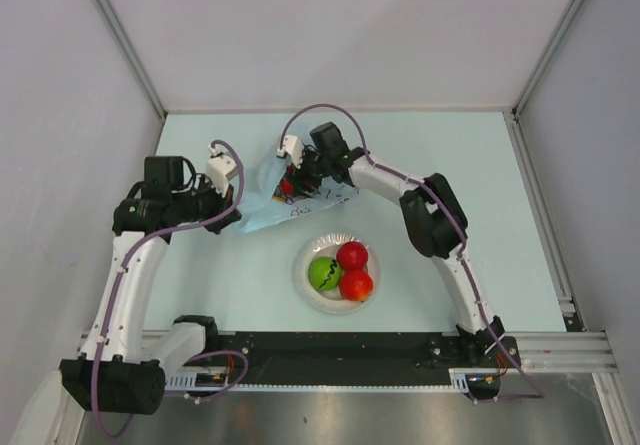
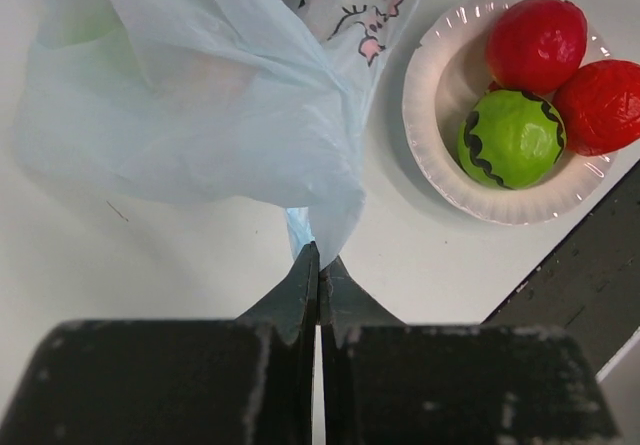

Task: Take the fake fruits out of the plastic bag
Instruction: Take out the fake fruit from the plastic bag, then place the fake fruit on the plate.

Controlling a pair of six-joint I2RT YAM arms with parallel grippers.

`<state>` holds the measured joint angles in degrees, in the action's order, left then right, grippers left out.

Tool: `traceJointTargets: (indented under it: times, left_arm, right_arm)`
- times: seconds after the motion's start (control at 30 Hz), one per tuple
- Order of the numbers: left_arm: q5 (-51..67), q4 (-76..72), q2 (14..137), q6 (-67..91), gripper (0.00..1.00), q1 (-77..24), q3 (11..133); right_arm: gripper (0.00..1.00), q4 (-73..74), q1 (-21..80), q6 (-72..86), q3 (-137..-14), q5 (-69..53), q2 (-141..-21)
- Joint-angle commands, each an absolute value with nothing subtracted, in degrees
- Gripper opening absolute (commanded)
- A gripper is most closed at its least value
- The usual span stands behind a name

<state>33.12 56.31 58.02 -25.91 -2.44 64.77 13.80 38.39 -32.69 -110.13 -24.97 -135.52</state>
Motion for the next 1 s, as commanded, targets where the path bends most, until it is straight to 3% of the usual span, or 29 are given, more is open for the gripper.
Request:
traceJointTargets:
  times: [0.0, 0.2, 0.3, 0.6, 0.97]
  left_arm:
    - [34.6, 49.1, 59.9, -22.4, 0.00, -2.0, 64.3]
    - [36.8, 44.1, 62.7, -18.0, 0.00, -2.1, 64.6]
    - [36.9, 43.4, 63.5, -17.8, 0.00, -2.1, 65.0]
    - [38.1, 39.8, 65.8, -14.9, 0.00, -2.1, 65.0]
    - [39.0, 38.5, 66.3, -12.0, 0.00, -2.0, 65.9]
  right_arm:
    - [0.44, 13.1, 39.5, -30.3, -104.0, -31.4, -120.5]
    - [0.43, 18.2, 40.5, -27.3, -95.5, -35.0, -110.3]
    - [0.37, 21.8, 39.6, -25.9, -90.5, -35.3, -105.4]
    - [0.34, 31.9, 35.4, -20.5, -70.1, -33.8, -81.5]
    - [0.40, 25.0, 39.8, -31.4, -70.1, -36.6, -88.1]
